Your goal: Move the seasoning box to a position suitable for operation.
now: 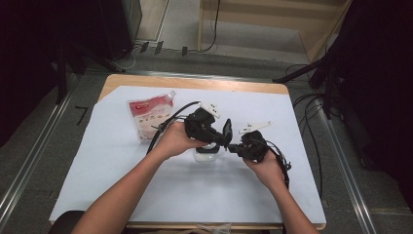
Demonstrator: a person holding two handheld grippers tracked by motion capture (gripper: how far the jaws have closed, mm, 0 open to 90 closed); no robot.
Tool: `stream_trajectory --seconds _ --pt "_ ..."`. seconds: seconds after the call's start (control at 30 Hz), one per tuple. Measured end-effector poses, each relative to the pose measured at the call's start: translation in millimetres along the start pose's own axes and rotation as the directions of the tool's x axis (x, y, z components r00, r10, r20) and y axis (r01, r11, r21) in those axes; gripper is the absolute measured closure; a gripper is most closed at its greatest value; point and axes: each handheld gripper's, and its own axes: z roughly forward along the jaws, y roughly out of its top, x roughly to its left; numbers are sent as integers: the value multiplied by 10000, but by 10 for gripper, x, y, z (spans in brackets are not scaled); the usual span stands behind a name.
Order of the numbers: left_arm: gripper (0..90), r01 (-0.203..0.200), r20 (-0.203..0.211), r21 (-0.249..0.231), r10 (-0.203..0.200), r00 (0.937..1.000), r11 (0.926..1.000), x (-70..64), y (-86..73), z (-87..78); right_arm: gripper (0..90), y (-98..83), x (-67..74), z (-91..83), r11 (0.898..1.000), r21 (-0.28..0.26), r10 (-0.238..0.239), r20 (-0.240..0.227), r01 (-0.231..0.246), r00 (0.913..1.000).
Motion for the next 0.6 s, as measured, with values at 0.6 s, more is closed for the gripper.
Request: stream_trajectory --seconds 0.6 --pt "495 1254 -1463 -407 -1301 9806 9913 36 -446 -546 645 -93 116 -230 9992 -273 271 -126 -274 9996"
